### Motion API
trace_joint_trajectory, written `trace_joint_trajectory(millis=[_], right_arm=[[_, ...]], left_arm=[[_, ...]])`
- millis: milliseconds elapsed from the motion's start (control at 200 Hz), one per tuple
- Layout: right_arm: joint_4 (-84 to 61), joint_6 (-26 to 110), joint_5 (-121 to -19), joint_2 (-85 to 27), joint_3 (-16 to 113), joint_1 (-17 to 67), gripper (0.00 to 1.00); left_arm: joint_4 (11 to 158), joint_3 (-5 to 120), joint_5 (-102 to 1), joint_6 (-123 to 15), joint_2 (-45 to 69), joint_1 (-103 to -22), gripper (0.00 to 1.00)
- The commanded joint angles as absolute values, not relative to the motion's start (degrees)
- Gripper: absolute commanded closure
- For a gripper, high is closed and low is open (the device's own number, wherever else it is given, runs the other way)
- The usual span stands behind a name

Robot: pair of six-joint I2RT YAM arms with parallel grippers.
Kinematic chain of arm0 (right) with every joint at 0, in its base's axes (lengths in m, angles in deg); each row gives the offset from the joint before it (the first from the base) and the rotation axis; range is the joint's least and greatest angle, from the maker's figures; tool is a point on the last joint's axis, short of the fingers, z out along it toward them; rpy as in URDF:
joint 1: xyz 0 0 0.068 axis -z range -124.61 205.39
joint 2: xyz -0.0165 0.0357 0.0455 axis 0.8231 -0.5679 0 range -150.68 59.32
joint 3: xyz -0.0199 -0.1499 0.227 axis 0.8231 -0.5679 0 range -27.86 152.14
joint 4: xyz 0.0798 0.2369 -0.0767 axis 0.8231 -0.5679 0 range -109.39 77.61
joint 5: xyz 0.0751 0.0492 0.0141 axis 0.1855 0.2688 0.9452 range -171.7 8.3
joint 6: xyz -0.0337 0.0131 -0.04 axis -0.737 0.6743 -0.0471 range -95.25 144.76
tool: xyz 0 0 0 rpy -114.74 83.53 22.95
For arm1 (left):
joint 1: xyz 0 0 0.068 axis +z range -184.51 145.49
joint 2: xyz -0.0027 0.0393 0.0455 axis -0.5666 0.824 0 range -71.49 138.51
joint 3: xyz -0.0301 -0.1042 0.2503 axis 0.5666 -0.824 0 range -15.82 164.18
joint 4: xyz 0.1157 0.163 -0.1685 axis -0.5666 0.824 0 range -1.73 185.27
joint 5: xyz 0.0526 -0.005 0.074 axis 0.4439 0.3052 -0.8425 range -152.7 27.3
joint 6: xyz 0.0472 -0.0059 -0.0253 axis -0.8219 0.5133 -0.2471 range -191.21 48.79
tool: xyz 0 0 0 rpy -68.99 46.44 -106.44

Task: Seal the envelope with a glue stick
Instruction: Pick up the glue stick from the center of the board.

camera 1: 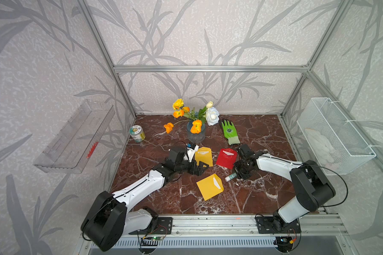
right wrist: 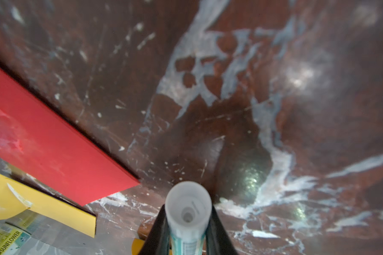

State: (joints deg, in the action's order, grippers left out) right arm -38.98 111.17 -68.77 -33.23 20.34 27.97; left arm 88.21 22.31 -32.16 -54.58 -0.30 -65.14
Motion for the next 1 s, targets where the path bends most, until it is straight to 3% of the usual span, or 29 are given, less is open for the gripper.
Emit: trace_joint_trajectory(millis=[0,295,740,995], right_arm=[[-38.9,102.1,-70.9,-36.7,20.7,28.1,0.92],[-23.7,91.4,-73.7,-25.7,17.6,28.1,0.98],[2.4,84.0,-70.2,-8.9,5.2,27.7,0.99],[4.4,82.4,-67.5,-3.3,3.6,27.0,0.99]], left_arm=[[90.5,26.8,-23.4,-58.2,2.5,-65.9,0.01],[100.8,37.1,-19.4,-64.7,10.2,-67.3,0.07],[89.2,39.1,-24.5,-59.4,14.8,-72.8,0.07],[83.2,40.0,-25.4,-57.1,17.9,-74.1,0.08]])
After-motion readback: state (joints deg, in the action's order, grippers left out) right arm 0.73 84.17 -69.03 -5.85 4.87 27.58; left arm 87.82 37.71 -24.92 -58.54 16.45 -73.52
